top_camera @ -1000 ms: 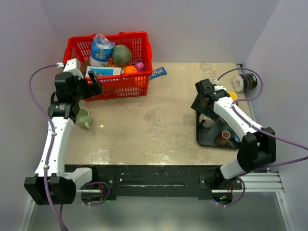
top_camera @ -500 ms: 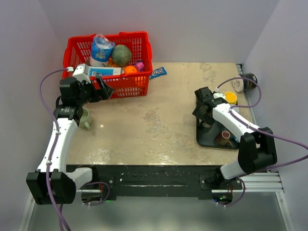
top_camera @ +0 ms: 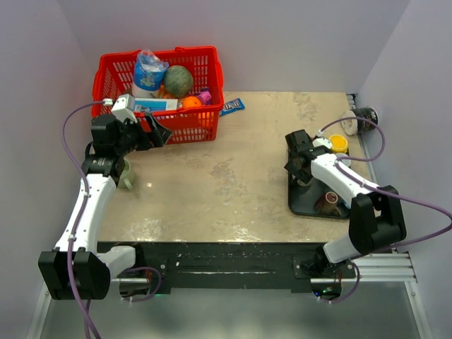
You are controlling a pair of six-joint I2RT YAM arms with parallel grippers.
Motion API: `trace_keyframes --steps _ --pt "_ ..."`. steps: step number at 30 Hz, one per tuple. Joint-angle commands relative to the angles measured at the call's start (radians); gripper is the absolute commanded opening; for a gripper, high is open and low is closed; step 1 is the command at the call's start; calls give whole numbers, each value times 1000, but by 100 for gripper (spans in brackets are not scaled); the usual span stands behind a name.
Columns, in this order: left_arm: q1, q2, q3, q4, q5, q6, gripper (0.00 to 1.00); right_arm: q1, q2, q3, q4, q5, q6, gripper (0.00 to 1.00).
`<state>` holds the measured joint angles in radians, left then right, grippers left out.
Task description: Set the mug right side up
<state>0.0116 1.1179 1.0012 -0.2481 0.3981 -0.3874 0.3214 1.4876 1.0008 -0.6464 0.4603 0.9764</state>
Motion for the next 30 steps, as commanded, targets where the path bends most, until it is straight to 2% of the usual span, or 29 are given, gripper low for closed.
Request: trace_keyframes --steps 1,11,15,21,26,30 --pt "-4 0 -4 41 22 -21 99 -2 28 -16 39 66 41 51" --pt "-4 14 -15 63 19 -31 99 -1 56 -50 57 81 67 49" --pt "-2 20 -12 66 21 -31 99 -2 59 -53 60 86 70 37" --pt "-2 25 -10 67 19 -31 99 -2 57 -39 44 101 62 33" --pt "-4 31 -10 69 19 -34 99 -1 54 -28 39 95 53 0" --pt "-4 28 -12 70 13 -34 99 -1 42 -24 36 90 41 0"
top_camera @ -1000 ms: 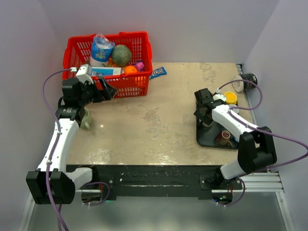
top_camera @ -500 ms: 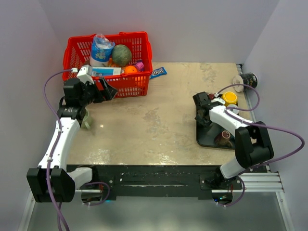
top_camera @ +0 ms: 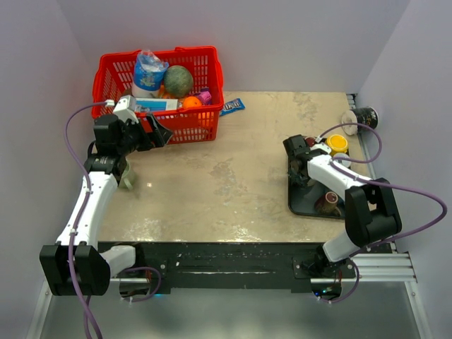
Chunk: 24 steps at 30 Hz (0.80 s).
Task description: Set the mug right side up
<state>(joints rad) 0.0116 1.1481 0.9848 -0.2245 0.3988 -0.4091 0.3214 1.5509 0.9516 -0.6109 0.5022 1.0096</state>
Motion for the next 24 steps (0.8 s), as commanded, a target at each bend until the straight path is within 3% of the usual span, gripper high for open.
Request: trace_keyframes --steps 1,11,17,24 --pt "-2 -4 5 48 11 -13 99 1 -26 26 -1 48 4 0" --pt "-2 -13 -21 82 34 -31 99 -1 -146 75 -67 -10 0 0" --pt "-71 -31 -32 112 61 -40 99 -1 -303 147 -139 -158 34 0" --pt "-174 -18 -29 204 146 -31 99 -1 -379 243 -7 -342 -52 0"
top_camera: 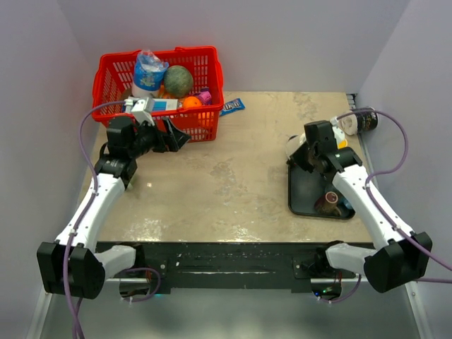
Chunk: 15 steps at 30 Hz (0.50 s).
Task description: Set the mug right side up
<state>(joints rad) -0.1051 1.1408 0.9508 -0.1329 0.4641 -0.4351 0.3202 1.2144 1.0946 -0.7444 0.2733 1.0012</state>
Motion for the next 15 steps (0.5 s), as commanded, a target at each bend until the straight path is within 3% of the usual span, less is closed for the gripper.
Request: trace_keyframes --steps 1,9,15 --pt "-70 -7 9 156 91 -7 99 0 -49 111 157 -134 -50 0" --pt "-139 27 48 334 225 -141 99 0 -85 235 347 -294 -110 0" --pt "-173 54 62 579 294 -313 99 5 -102 235 655 -500 -125 0"
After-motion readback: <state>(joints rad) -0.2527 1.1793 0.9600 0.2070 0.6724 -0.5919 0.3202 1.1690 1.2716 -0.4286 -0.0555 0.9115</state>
